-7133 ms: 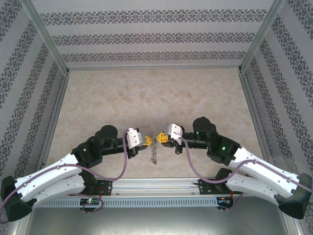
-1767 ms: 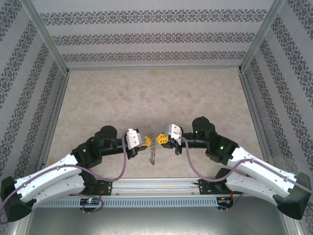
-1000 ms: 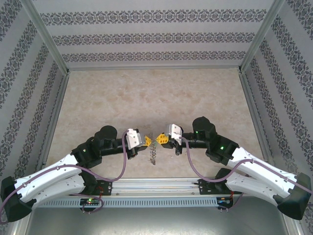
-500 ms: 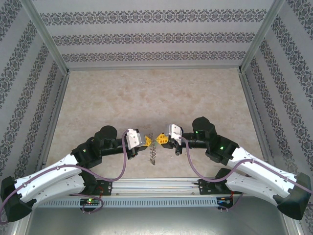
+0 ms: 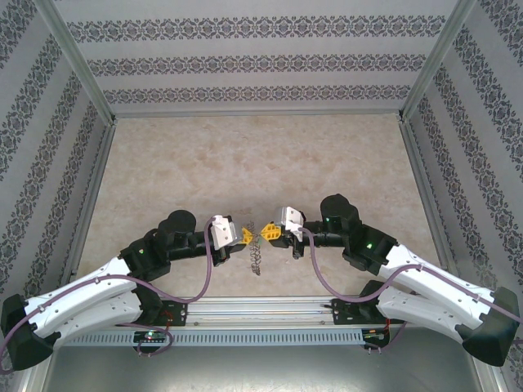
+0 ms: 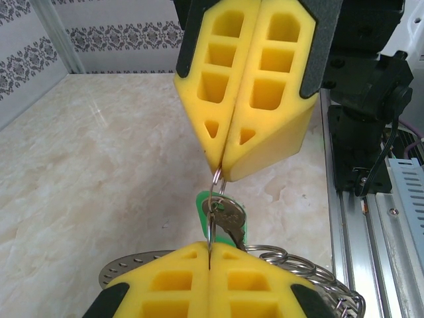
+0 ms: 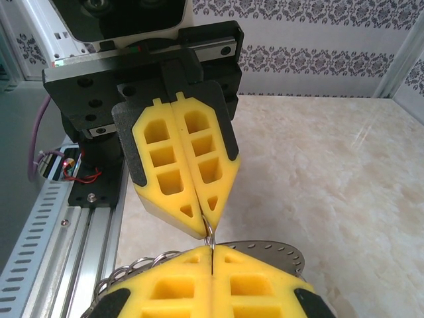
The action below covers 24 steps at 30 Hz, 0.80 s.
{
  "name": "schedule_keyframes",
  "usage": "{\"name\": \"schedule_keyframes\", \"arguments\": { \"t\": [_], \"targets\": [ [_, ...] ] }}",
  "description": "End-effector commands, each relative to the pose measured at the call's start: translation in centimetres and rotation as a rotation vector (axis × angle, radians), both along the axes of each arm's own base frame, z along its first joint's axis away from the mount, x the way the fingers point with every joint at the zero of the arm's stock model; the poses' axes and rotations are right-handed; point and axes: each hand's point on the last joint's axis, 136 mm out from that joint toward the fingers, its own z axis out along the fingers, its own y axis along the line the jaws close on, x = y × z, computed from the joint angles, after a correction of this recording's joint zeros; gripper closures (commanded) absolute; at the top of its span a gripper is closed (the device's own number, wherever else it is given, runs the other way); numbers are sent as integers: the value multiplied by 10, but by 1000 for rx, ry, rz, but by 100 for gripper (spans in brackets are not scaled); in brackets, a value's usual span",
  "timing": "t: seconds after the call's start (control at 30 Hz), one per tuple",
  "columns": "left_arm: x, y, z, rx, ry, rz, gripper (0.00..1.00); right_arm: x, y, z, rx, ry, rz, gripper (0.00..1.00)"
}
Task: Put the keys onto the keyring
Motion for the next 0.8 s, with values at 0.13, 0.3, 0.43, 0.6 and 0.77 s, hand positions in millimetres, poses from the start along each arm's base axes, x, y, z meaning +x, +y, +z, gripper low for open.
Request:
{"name": "schedule_keyframes", "arguments": {
  "t": [0.13, 0.3, 0.43, 0.6, 0.77],
  "targets": [
    [-6, -5, 28, -88, -65, -35, 100, -3, 3, -2, 7, 8, 31, 100],
    [-6, -5, 29, -92, -68, -36, 100, -3, 4, -4, 2, 16, 40, 100],
    [-6, -5, 30, -93, -69, -38, 100, -3, 4, -6, -2, 19, 43, 100],
    [-6, -5, 28, -88, -67, -33, 100, -3, 4, -2, 6, 11, 43, 100],
    [-5, -5, 29, -88, -72, -32, 100, -4, 1, 2, 17, -6, 33, 100]
  ]
}}
